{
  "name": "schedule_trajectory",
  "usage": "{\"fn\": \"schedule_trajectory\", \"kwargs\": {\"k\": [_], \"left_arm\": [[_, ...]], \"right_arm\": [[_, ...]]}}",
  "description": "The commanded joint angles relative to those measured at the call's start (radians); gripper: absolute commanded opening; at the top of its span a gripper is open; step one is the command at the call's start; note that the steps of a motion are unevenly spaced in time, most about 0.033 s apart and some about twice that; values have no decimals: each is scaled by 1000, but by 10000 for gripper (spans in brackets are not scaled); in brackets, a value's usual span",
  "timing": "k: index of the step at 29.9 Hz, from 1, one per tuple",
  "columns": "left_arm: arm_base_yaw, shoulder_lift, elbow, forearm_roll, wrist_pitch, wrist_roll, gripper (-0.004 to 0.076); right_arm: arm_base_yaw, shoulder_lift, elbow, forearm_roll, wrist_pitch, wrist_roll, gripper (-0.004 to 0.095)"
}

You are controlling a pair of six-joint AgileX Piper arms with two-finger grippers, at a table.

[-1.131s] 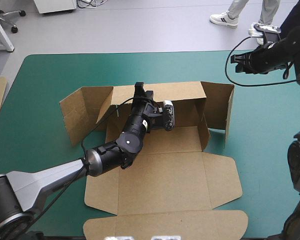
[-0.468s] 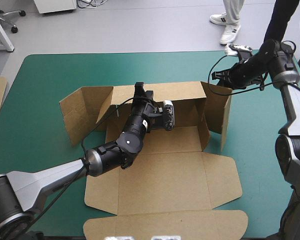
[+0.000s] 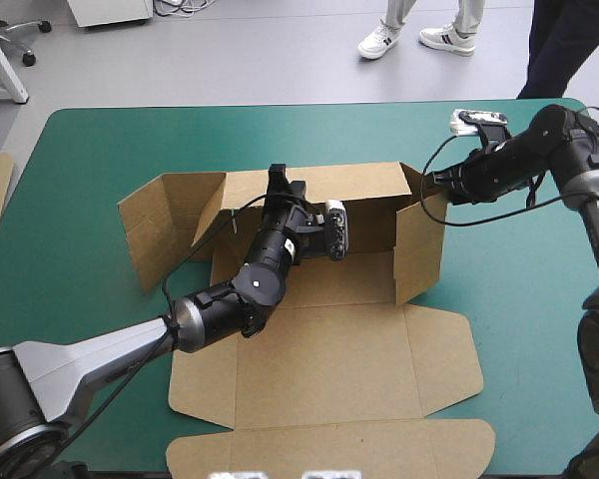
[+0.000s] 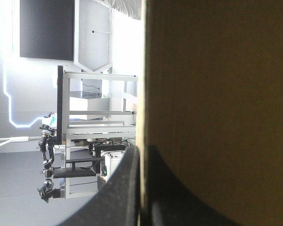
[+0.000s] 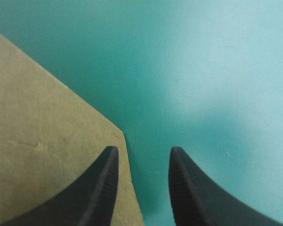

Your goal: Fold the box

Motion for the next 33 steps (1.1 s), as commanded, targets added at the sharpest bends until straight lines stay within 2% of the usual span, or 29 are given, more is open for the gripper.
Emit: {"fn": "schedule_trajectory", "kwargs": {"k": [1,5,11,14,23,33], "left_arm": [[-4,-38,-31,35,48,-28,-14],[-4,-38,-31,35,48,-28,-14],[-4,-38,-31,35,48,-28,-14],[-4,-38,-31,35,46,-28,-14],[-4,-38,-31,35,46,-28,-14],[-4,-38,-31,35,46,2,-14]], "right_arm": [[2,-128,124,103,-150,-100,336],[2,-230,316,242,-316,-257,336],[7,-356,533,432,-441,-492,336],[7,-381,571,480,-444,-555,336],[7,-383,571,470,-362,-561,336],[7,-411,571,489,-352,-659,339]]}}
